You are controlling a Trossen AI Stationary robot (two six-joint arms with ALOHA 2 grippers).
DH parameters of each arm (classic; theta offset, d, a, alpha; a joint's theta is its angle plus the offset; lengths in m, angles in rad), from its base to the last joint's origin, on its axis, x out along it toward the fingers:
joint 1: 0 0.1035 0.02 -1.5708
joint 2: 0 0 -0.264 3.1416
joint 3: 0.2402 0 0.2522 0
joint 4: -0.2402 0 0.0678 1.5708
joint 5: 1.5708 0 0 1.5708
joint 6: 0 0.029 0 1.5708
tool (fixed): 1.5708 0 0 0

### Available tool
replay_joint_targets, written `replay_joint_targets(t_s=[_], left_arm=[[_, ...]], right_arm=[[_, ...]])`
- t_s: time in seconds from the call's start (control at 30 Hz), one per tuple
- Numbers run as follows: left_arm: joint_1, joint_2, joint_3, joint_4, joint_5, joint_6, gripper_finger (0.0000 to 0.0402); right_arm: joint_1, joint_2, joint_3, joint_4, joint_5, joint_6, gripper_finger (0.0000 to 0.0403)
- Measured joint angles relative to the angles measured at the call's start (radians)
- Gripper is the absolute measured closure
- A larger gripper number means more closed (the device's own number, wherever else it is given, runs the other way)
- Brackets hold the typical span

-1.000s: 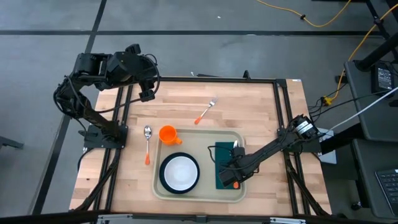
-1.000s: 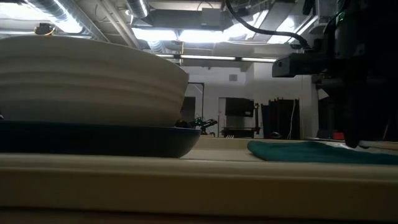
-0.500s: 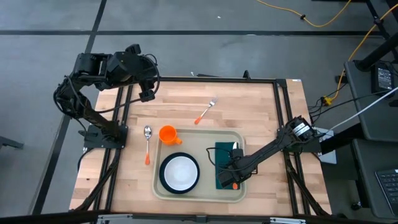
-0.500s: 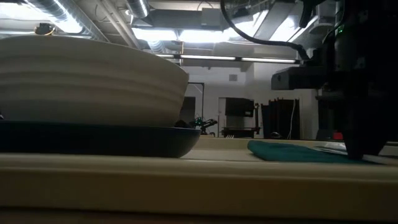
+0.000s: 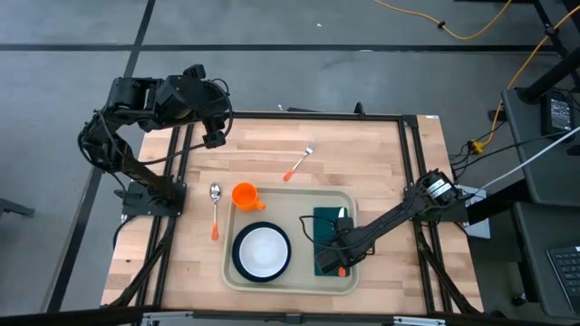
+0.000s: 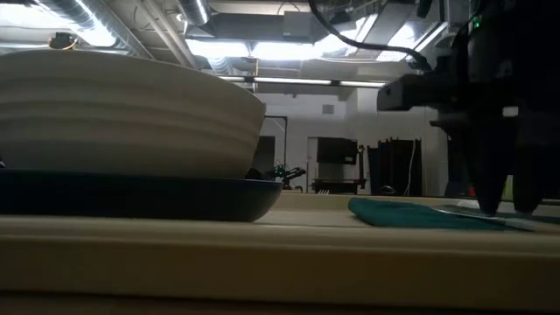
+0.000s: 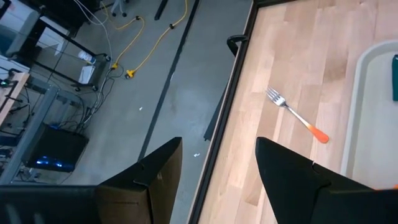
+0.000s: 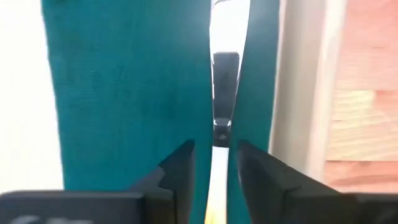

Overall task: Set up tray
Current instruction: Put the orange knife on the green napkin, then put the orange spoon to the left of the orange knife on the green napkin

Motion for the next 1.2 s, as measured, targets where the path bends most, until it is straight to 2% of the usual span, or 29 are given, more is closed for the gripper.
replay_joint_targets(t_s=[0.13,0.27,0.47,0.6,0.73,0.9,1.07,1.2], left_arm=[[0.0,0.0,0.0,0.0,0.0,0.0,0.0201],[0.0,0.0,0.0,0.0,0.0,0.0,0.0201],[0.0,0.0,0.0,0.001,0.005,0.026,0.0201],[0.0,0.0,0.0,0.001,0.031,0.033,0.0201],[0.014,0.0,-0.019,-0.015,0.097,0.021,0.0201],[0.041,-0.003,-0.054,-0.042,0.168,0.011,0.0201],[0.041,-0.051,-0.152,-0.042,0.246,-0.055,0.0201],[0.041,-0.122,-0.306,-0.042,0.318,-0.147,0.0201]], right_arm=[[0.0,0.0,0.048,-0.089,-0.002,-0.011,0.0246],[-0.006,0.0,0.153,-0.259,0.005,-0.018,0.0222],[-0.064,-0.002,0.332,-0.529,0.141,-0.076,0.0206],[-0.121,-0.011,0.368,-0.521,0.27,-0.16,0.0206],[-0.177,-0.015,0.369,-0.513,0.282,-0.28,0.0209],[-0.223,-0.016,0.369,-0.531,0.34,-0.323,0.021],[-0.291,-0.025,0.369,-0.512,0.354,-0.447,0.021],[-0.31,-0.036,0.368,-0.538,0.366,-0.539,0.021]])
